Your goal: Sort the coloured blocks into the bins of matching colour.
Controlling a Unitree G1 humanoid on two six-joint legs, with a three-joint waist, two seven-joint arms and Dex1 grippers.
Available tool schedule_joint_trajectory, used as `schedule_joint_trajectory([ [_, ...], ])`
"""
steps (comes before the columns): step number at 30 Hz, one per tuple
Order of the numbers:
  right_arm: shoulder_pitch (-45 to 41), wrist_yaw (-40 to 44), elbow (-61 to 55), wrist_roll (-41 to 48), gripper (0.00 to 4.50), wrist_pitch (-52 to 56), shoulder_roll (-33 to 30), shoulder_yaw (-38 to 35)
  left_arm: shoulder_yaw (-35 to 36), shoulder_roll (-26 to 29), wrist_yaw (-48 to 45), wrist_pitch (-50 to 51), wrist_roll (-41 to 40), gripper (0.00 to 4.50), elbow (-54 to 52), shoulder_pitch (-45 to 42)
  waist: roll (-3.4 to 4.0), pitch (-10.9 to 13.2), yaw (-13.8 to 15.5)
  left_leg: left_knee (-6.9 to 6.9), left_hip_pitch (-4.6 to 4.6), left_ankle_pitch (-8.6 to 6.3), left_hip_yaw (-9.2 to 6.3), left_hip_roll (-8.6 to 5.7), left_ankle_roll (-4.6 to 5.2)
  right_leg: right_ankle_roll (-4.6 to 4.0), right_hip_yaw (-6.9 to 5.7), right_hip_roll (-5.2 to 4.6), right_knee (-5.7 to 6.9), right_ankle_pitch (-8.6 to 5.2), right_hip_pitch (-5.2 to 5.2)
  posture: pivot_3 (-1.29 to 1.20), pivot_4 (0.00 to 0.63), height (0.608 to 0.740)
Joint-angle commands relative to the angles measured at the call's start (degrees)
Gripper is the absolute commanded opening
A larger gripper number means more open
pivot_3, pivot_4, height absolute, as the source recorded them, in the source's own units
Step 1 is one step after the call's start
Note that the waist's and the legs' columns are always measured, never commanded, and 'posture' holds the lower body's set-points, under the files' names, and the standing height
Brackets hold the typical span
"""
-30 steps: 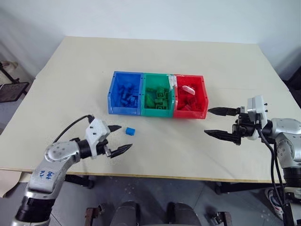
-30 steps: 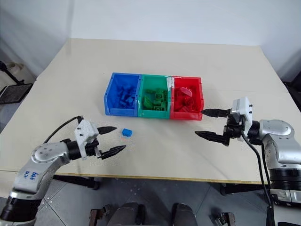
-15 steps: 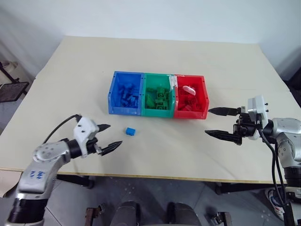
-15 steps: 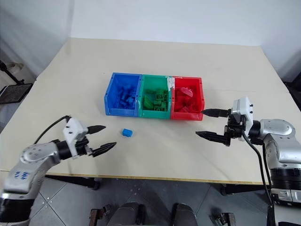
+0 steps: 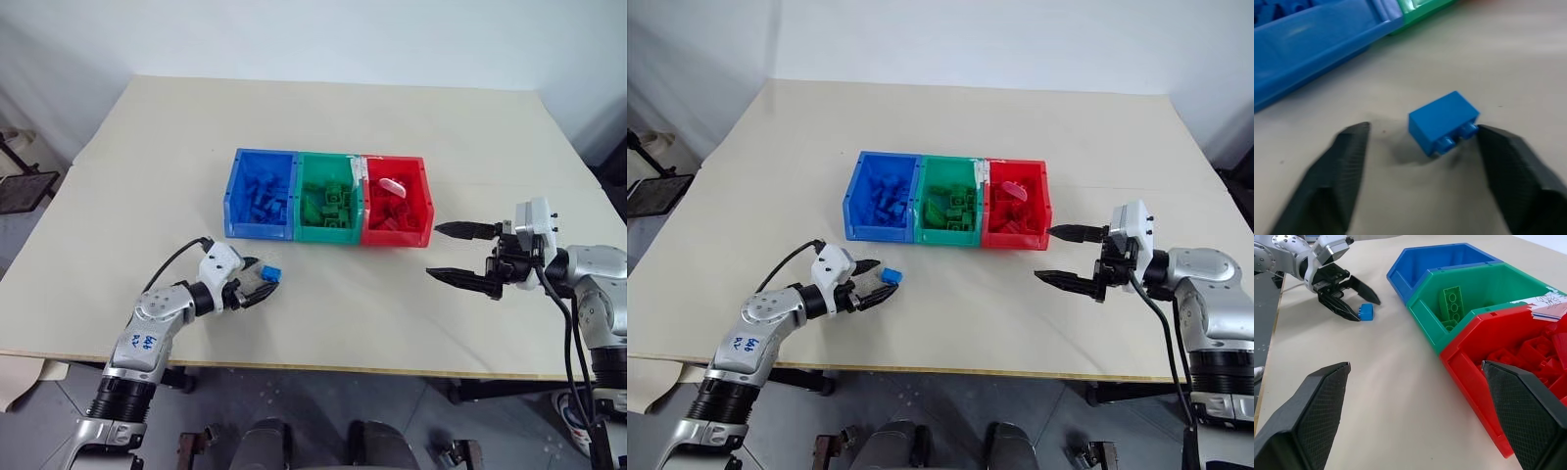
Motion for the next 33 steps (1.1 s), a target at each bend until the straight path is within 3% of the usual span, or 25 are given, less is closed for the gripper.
schedule_joint_trajectory([
  [1, 0.01, -0.35, -1.58, 0.74, 4.50, -0.61, -0.21, -1.71, -1.01, -0.61, -2.42, -1.21, -0.48, 2.29, 1.28, -0.90, 0.00, 0.00, 0.00, 0.00, 0.00, 0.00, 0.00, 0.00, 0.00, 0.00, 0.00, 0.00, 0.00, 0.00, 0.00, 0.00, 0.150, 0.740],
  [3, -0.12, -0.55, -1.62, 0.69, 4.50, -0.55, -0.01, -1.49, -0.88, -1.28, -3.11, -2.48, -0.65, 1.66, 2.27, -1.78, 0.00, 0.00, 0.01, 0.00, -0.01, 0.00, 0.00, 0.00, 0.00, 0.00, -0.01, 0.01, 0.00, 0.00, 0.00, 0.00, 0.150, 0.740],
  [4, -0.22, -0.65, -1.60, 0.64, 4.50, -0.57, 0.13, -1.34, -0.81, -1.61, -3.25, -3.11, -0.55, 1.60, 2.78, -2.20, 0.00, 0.00, 0.01, 0.00, 0.00, 0.00, 0.00, -0.01, 0.00, 0.00, -0.02, 0.01, 0.00, 0.00, 0.00, 0.00, 0.150, 0.740],
  [10, -0.21, -0.89, -1.77, 0.58, 4.50, -0.65, 0.41, -1.27, 0.01, -1.27, -4.69, -4.17, -1.04, 1.60, 1.52, -3.12, 0.00, 0.00, -0.07, 0.01, -0.02, 0.00, 0.01, 0.00, 0.00, 0.00, -0.03, 0.04, 0.00, 0.00, -0.02, 0.00, 0.150, 0.740],
  [15, 0.85, -1.33, -2.77, 0.88, 4.50, -0.42, 0.36, -1.69, 4.96, -0.81, -1.27, -0.20, -4.42, 1.60, -2.97, -8.21, -0.02, 0.01, 0.13, 0.06, -0.08, 0.00, -0.09, 0.02, 0.00, 0.00, 0.00, 0.02, 0.00, 0.00, -0.01, 0.00, 0.150, 0.740],
  [19, 0.84, -1.83, -2.83, 1.04, 4.50, -0.25, 0.83, -1.60, 7.65, -1.29, 4.10, -0.39, -2.50, 1.60, 3.06, -15.21, -0.02, 0.00, 0.03, 0.05, -0.06, 0.01, -0.10, -0.06, 0.02, 0.05, -0.06, 0.01, 0.00, 0.03, 0.02, 0.00, 0.150, 0.740],
  [21, 0.24, -1.97, -2.30, 0.83, 4.50, -0.54, 1.19, -1.31, 8.99, -2.02, 9.86, -3.14, 0.24, 1.60, 11.48, -20.34, -0.02, 0.00, 0.03, 0.04, -0.02, 0.01, -0.09, -0.05, 0.02, 0.06, -0.10, 0.04, 0.02, 0.03, 0.02, 0.00, 0.150, 0.740],
  [24, -0.40, -2.08, -1.89, 0.67, 4.50, -0.69, 1.52, -1.08, 9.09, -3.08, 12.99, -7.49, 2.13, 2.63, 19.68, -24.91, -0.03, 0.01, 0.03, 0.05, -0.04, 0.03, -0.04, -0.04, 0.04, 0.06, -0.10, 0.10, 0.00, 0.03, 0.00, 0.00, 0.150, 0.740],
  [29, -0.46, -2.26, -2.14, 0.66, 4.50, -0.78, 1.83, -1.14, 6.87, -4.90, 8.59, -11.21, 1.61, 4.24, 21.68, -25.96, -0.07, 0.03, 0.03, 0.02, -0.07, 0.02, -0.02, -0.07, 0.05, 0.12, -0.09, 0.09, 0.02, 0.06, -0.05, 0.00, 0.150, 0.740],
  [30, -0.42, -2.27, -2.17, 0.66, 4.50, -0.81, 1.84, -1.17, 6.99, -4.88, 8.41, -11.73, 1.57, 4.48, 21.70, -26.12, -0.08, 0.03, 0.06, 0.03, -0.09, 0.02, -0.02, -0.08, 0.05, 0.12, -0.09, 0.09, 0.01, 0.06, -0.05, 0.00, 0.150, 0.740],
  [33, -0.39, -2.34, -2.17, 0.63, 4.50, -0.92, 1.95, -1.22, 7.54, -4.26, 7.17, -11.50, 0.82, 4.48, 20.66, -25.89, -0.08, 0.03, -0.01, 0.05, -0.07, 0.02, -0.01, -0.07, 0.05, 0.12, -0.07, 0.09, 0.01, 0.06, -0.04, 0.00, 0.150, 0.740],
])
